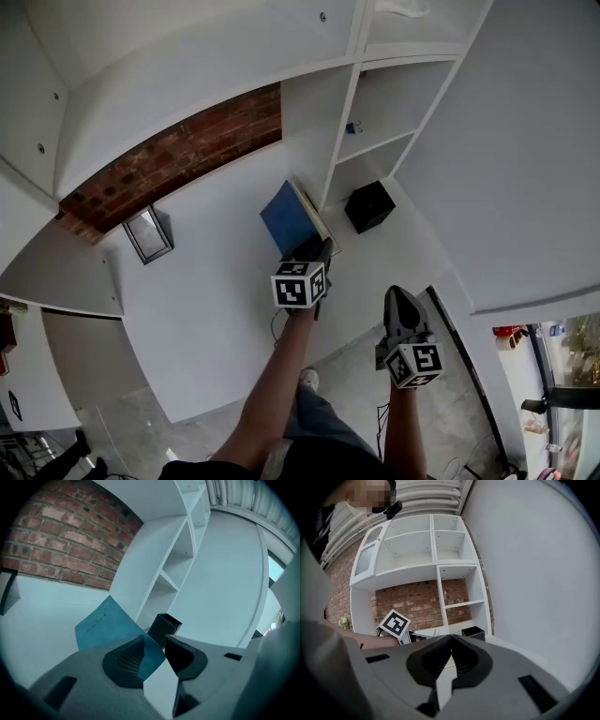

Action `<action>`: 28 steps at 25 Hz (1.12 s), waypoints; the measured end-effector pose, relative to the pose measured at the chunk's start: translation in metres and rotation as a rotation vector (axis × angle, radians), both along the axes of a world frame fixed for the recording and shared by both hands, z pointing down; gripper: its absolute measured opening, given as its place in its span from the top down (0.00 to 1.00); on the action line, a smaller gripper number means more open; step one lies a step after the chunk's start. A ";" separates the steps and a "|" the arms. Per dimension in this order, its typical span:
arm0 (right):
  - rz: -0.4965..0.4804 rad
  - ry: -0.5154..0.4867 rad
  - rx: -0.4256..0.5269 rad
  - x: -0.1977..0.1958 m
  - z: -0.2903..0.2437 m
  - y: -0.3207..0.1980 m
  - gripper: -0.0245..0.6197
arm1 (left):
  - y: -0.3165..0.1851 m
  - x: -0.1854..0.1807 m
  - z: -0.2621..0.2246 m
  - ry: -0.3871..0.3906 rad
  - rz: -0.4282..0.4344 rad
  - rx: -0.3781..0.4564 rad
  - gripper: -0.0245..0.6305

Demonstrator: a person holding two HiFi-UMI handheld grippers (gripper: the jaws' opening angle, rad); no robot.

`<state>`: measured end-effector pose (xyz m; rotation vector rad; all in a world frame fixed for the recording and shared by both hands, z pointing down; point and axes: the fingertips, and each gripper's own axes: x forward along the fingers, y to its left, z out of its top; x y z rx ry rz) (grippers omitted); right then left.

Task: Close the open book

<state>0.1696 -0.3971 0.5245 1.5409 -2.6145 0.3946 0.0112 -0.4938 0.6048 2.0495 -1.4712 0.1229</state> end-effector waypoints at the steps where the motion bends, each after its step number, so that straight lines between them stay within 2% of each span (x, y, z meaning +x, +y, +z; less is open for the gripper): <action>1: 0.004 0.005 -0.003 0.003 0.001 0.001 0.96 | -0.003 0.005 0.004 -0.005 0.010 -0.008 0.78; 13: 0.049 0.046 -0.028 0.030 0.010 0.014 0.96 | -0.019 0.037 0.065 -0.048 0.080 -0.157 0.76; 28: 0.080 0.051 -0.015 0.053 0.004 0.024 0.96 | -0.017 0.043 0.083 -0.070 0.097 -0.221 0.76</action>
